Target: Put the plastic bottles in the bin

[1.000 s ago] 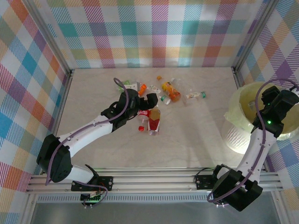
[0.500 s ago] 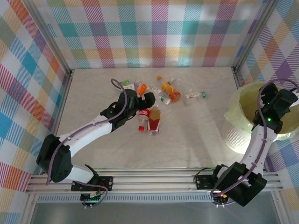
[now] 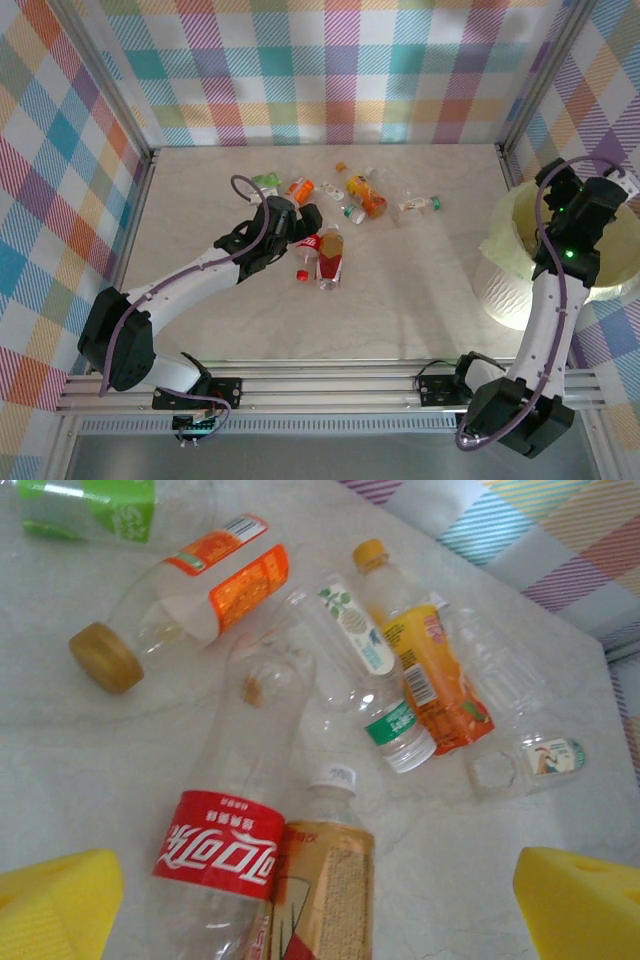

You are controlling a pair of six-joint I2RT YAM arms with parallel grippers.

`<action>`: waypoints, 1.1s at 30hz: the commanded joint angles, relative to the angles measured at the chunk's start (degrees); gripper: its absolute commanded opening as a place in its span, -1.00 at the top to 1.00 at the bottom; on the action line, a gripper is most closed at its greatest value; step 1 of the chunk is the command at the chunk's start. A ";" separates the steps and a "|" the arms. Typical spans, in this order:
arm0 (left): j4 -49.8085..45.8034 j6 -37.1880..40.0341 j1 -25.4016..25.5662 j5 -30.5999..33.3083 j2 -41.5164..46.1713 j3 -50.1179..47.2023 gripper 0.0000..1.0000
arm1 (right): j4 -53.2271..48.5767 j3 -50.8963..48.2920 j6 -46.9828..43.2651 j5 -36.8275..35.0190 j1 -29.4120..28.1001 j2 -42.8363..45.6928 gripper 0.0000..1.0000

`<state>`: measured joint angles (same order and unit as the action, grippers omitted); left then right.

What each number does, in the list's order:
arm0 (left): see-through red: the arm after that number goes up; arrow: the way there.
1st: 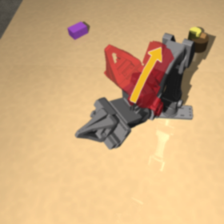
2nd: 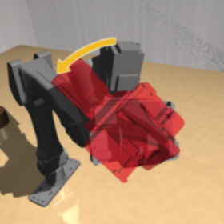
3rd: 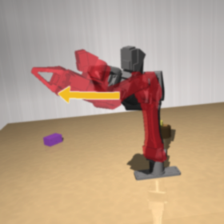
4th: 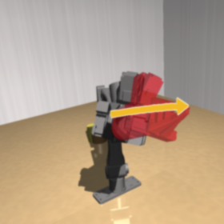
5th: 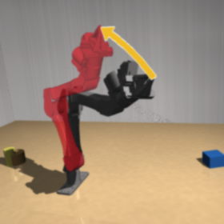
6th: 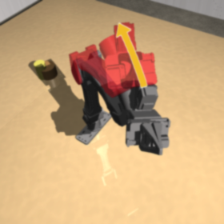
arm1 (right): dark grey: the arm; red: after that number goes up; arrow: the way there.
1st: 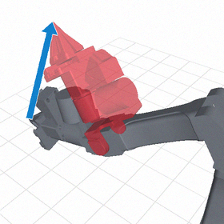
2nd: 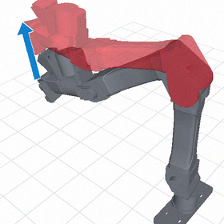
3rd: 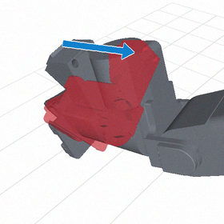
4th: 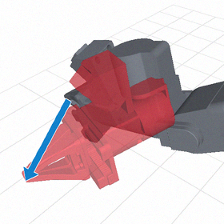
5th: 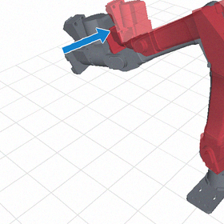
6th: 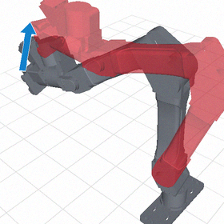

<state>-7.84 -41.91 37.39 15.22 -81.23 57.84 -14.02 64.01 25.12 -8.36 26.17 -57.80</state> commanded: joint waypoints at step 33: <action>-16.50 -15.12 -2.76 1.41 -0.32 -4.58 -1.00 | -5.46 -0.60 6.90 2.96 -62.64 -25.86 -0.99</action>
<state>-22.17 -53.06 35.09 14.52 -83.46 54.54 -18.57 64.42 26.94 -2.66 -34.37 -81.73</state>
